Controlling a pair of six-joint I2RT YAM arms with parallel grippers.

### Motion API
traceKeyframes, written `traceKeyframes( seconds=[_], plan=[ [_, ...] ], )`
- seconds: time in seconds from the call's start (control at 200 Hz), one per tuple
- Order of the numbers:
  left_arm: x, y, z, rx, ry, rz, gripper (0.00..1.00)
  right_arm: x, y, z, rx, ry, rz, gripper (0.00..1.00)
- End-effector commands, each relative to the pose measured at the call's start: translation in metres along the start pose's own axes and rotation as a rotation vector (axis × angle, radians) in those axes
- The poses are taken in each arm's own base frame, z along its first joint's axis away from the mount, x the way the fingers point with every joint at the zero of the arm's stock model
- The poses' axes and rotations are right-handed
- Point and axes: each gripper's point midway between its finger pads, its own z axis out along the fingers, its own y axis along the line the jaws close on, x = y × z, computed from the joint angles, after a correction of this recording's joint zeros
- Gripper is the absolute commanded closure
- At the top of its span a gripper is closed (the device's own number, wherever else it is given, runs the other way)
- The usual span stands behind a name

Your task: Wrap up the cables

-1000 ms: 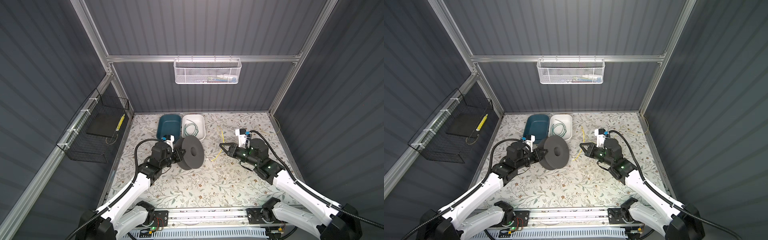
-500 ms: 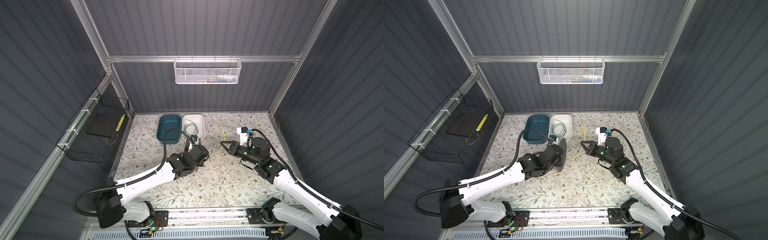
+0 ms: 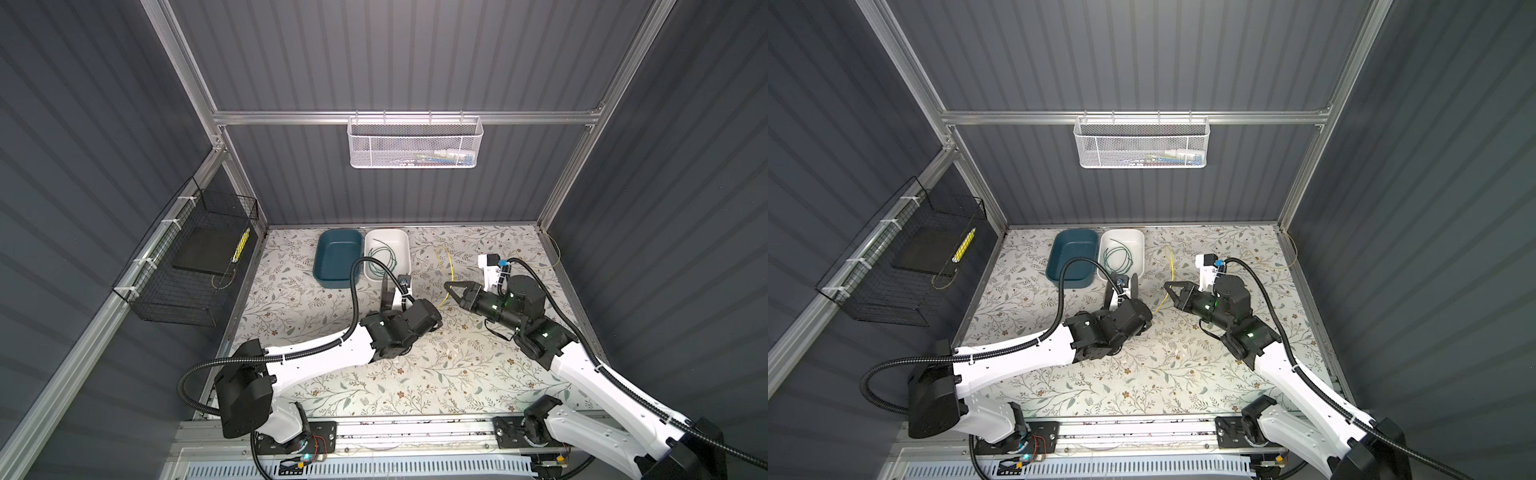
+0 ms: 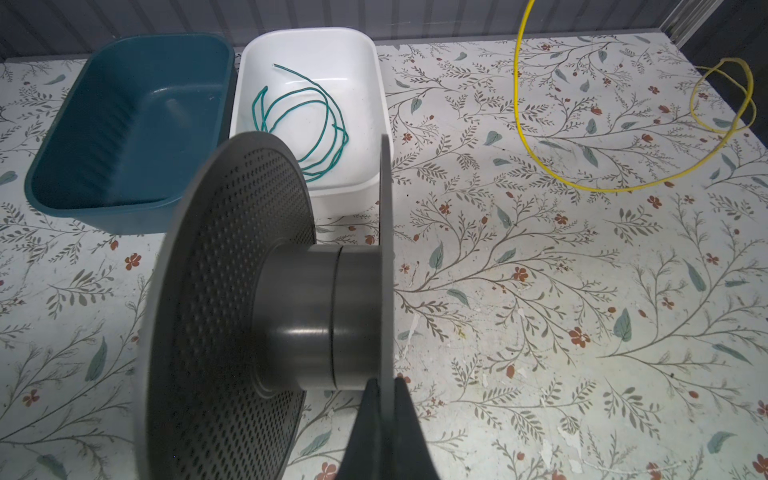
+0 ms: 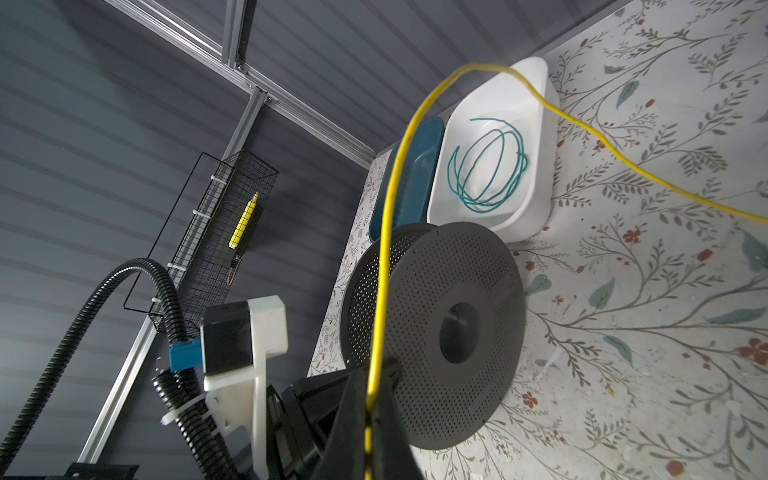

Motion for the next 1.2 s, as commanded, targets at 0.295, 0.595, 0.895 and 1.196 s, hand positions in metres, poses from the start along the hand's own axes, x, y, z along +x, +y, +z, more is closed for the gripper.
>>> traceKeyframes(
  seconds=[0.295, 0.595, 0.895, 1.196],
  plan=[
    [-0.004, 0.008, -0.011, 0.013, -0.016, 0.013, 0.47, -0.004, -0.002, 0.003, 0.005, -0.007, -0.002, 1.0],
    [-0.078, 0.008, -0.082, 0.175, -0.14, 0.107, 0.3, -0.008, 0.003, 0.009, -0.007, -0.006, -0.005, 1.0],
    [-0.057, 0.068, -0.062, 0.161, -0.092, 0.015, 0.3, -0.005, 0.046, 0.04, -0.111, 0.063, -0.044, 1.0],
    [-0.054, 0.059, -0.059, 0.266, -0.083, 0.091, 0.28, 0.0, 0.075, 0.057, -0.183, 0.141, -0.071, 1.0]
  ],
)
